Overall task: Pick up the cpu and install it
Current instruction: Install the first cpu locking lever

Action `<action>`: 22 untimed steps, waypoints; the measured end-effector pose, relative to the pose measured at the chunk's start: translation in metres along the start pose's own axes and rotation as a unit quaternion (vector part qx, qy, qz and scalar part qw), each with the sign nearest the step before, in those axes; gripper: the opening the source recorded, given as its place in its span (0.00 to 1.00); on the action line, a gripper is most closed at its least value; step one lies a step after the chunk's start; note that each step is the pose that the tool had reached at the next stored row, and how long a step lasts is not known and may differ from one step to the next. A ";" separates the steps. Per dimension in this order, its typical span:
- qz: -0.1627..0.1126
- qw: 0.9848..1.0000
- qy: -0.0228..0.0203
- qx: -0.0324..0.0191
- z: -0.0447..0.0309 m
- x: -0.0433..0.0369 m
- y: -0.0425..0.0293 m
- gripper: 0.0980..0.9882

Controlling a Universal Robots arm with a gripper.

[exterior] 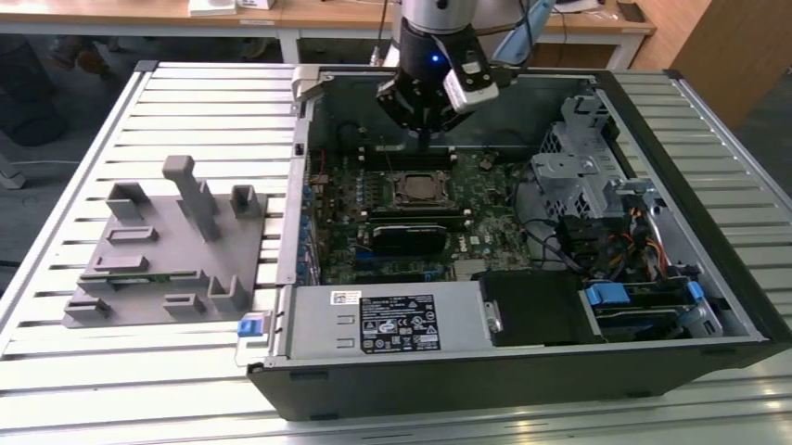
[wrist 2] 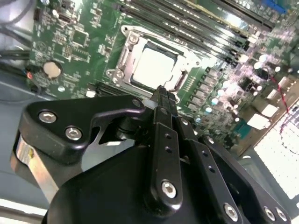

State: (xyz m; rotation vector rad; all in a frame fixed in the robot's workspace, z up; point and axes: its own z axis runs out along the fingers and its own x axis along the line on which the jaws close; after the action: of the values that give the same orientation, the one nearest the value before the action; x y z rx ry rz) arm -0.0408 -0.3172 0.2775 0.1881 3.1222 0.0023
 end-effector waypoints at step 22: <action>-0.038 0.999 -0.003 -0.002 0.0085 0.0567 -0.0068 0.01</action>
State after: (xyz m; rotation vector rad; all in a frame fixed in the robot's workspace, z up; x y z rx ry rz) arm -0.0977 -0.3172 0.2682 0.0703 3.1214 0.0068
